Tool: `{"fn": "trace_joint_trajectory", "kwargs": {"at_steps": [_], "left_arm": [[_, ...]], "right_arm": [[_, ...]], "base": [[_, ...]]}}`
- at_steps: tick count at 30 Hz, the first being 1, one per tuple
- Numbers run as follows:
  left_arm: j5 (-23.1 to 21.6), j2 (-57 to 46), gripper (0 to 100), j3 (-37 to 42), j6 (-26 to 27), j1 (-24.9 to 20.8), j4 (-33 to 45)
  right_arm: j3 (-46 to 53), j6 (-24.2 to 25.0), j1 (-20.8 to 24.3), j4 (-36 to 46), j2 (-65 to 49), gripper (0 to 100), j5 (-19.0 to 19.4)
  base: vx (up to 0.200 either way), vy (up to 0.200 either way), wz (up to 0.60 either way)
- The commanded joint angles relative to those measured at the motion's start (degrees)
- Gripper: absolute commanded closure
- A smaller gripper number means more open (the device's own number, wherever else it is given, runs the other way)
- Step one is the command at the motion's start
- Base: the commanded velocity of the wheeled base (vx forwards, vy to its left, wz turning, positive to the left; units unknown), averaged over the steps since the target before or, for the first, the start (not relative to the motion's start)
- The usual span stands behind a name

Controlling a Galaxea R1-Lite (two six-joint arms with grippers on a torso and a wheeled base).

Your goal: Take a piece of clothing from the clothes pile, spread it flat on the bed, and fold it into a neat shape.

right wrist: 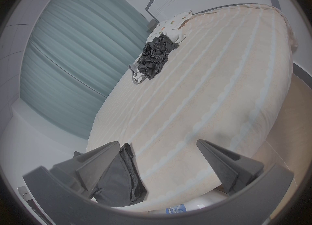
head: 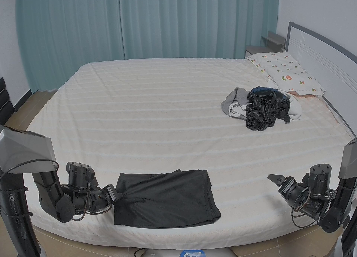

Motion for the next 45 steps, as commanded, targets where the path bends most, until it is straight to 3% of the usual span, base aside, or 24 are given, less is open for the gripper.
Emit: {"fn": "trace_joint_trajectory", "kwargs": {"at_steps": [1, 6, 36, 45], "left_arm": [[0.1, 0.1, 100, -0.1, 0.0, -0.1, -0.1], [0.1, -0.2, 100, 0.0, 0.0, 0.2, 0.1], [0.1, 0.1, 100, 0.6, 0.1, 0.7, -0.1], [0.1, 0.4, 100, 1.2, 0.4, 0.3, -0.3]], "right_arm": [[1.0, 0.0, 0.1, 0.0, 0.0, 0, 0.0], [1.0, 0.0, 0.1, 0.1, 0.1, 0, -0.1], [1.0, 0.0, 0.3, 0.1, 0.1, 0, -0.1], [1.0, -0.4, 0.3, -0.9, 0.8, 0, 1.1]], "base": [[0.0, 0.0, 0.0], [0.0, 0.0, 0.0], [0.0, 0.2, 0.0], [0.0, 0.0, 0.0]]}}
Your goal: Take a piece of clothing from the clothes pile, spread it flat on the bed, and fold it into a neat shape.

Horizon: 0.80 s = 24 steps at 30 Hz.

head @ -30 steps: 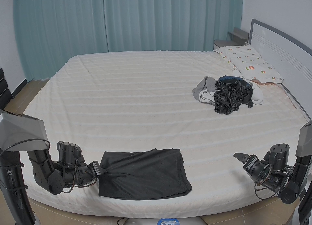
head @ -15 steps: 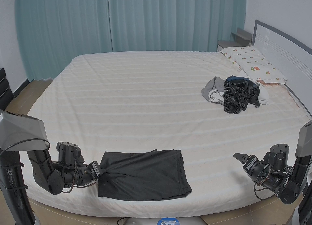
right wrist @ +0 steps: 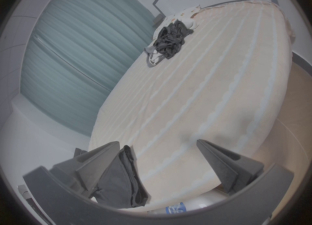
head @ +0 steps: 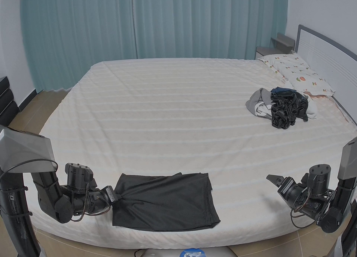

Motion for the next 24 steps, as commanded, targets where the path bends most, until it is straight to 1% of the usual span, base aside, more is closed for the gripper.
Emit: {"fn": "trace_joint_trajectory", "kwargs": {"at_steps": [1, 2, 4, 5, 6, 8, 10, 13, 15, 18, 24], "left_arm": [[-0.1, 0.1, 100, 0.7, 0.0, -0.4, -0.1], [-0.1, 0.0, 0, 0.8, 0.0, -0.6, -0.1], [0.0, -0.3, 0, 1.2, 0.1, -1.0, -0.1], [0.0, -0.3, 0, 1.3, 0.1, -1.0, -0.1], [0.1, -0.4, 0, 1.6, 0.3, -1.0, -0.3], [0.4, -0.9, 0, 1.3, 0.1, -0.4, -1.3], [0.9, -1.1, 0, 0.5, -0.5, 0.6, -2.7], [1.1, -0.6, 0, -3.1, -1.1, 1.2, -2.9], [1.4, -0.3, 0, -5.5, -1.9, 1.2, -2.7], [1.5, 2.2, 0, -9.3, -2.2, 1.1, -2.2], [1.5, 7.9, 0, -14.6, -2.1, 0.6, -2.2]], "right_arm": [[0.7, 0.0, 0.2, -0.3, 0.3, 0, 1.2], [0.6, -0.1, 0.4, -0.3, 0.2, 0, 2.0], [0.0, -0.3, 1.4, -0.2, 0.3, 0, 3.8], [-0.1, -0.4, 1.8, -0.2, 0.3, 0, 4.1], [-0.8, -0.4, 2.8, -0.1, 0.4, 0, 5.3], [-2.6, -0.4, 3.5, 0.7, 1.5, 0, 7.0], [-4.3, -1.1, 3.9, 0.7, 3.0, 0, 8.0], [-7.9, -4.2, 4.0, 0.8, 5.8, 0, 8.6], [-9.7, -5.4, 4.4, 0.8, 7.6, 0, 8.9], [-12.4, -6.2, 5.6, 0.9, 10.1, 0, 8.9], [-16.2, -7.1, 6.2, 1.3, 13.2, 0, 8.9]], "base": [[0.0, 0.0, 0.0], [0.0, 0.0, 0.0], [0.0, 0.0, 0.0], [0.0, 0.0, 0.0], [0.0, 0.0, 0.0], [0.0, 0.0, 0.0], [0.0, 0.0, 0.0], [0.0, 0.0, 0.0], [0.0, 0.0, 0.0], [0.0, 0.0, 0.0], [0.0, 0.0, 0.0]]}}
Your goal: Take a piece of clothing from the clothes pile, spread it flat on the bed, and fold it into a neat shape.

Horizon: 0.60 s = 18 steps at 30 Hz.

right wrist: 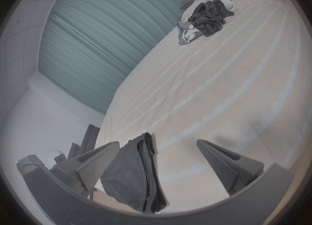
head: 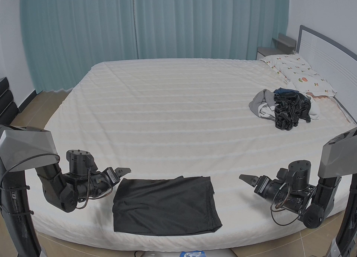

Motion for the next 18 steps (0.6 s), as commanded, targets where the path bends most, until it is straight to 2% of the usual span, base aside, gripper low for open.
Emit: {"fn": "trace_joint_trajectory", "kwargs": {"at_steps": [1, 7, 8, 12, 18], "left_arm": [[0.0, 5.8, 0, -4.2, -0.1, -0.2, -0.1], [0.0, 6.6, 0, -5.0, -0.2, -0.2, -0.2], [0.2, 6.5, 100, -4.9, -0.3, -0.2, -0.5], [0.6, 5.9, 100, -4.1, -1.1, 0.1, -0.7], [5.7, 5.1, 100, -4.6, -5.2, 0.3, -0.9]], "right_arm": [[-3.7, -0.5, 0.8, 0.6, 4.6, 0, 0.1], [-7.7, -0.5, 0.8, 1.4, 6.3, 0, 0.5], [-9.7, -0.5, 1.1, 2.4, 6.6, 0, 0.6], [-14.2, -0.5, 1.7, 6.3, 7.2, 0, 1.6], [-22.7, -0.6, 3.5, 13.5, 9.2, 0, 2.4]], "base": [[0.0, 0.0, 0.0], [0.0, 0.0, 0.0], [0.0, 0.0, 0.0], [0.0, 0.0, 0.0], [0.0, 0.0, 0.0]]}}
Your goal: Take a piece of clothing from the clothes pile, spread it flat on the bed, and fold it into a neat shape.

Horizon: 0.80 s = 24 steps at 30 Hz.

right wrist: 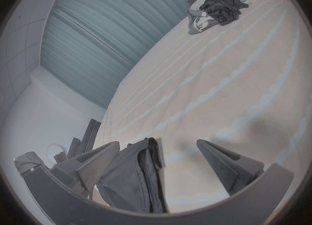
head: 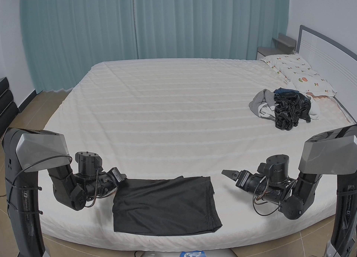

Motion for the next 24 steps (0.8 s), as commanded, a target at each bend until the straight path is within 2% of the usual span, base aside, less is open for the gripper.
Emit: {"fn": "trace_joint_trajectory", "kwargs": {"at_steps": [1, 13, 21, 22, 24], "left_arm": [[2.2, -0.7, 100, -0.2, -2.1, 0.2, -0.2], [3.3, -0.8, 100, -0.1, -4.4, 1.6, -0.2], [3.3, -0.6, 100, 0.0, -4.5, 1.6, -0.2], [3.3, -0.6, 100, 0.0, -4.5, 1.6, -0.2], [3.3, -0.6, 100, 0.1, -4.5, 1.7, -0.2]], "right_arm": [[-6.1, 0.0, 1.6, 3.4, 2.3, 0, 0.4], [-23.0, -1.2, 5.0, 15.2, 7.1, 0, 0.5], [-26.7, -1.2, 5.8, 15.9, 11.4, 0, 0.5], [-27.0, -1.2, 5.8, 15.9, 12.0, 100, 0.5], [-27.1, -1.2, 5.8, 15.9, 12.2, 100, 0.5]], "base": [[0.0, 0.0, 0.0], [0.0, 0.0, 0.0], [0.0, 0.0, 0.0], [0.0, 0.0, 0.0], [0.0, 0.0, 0.0]]}}
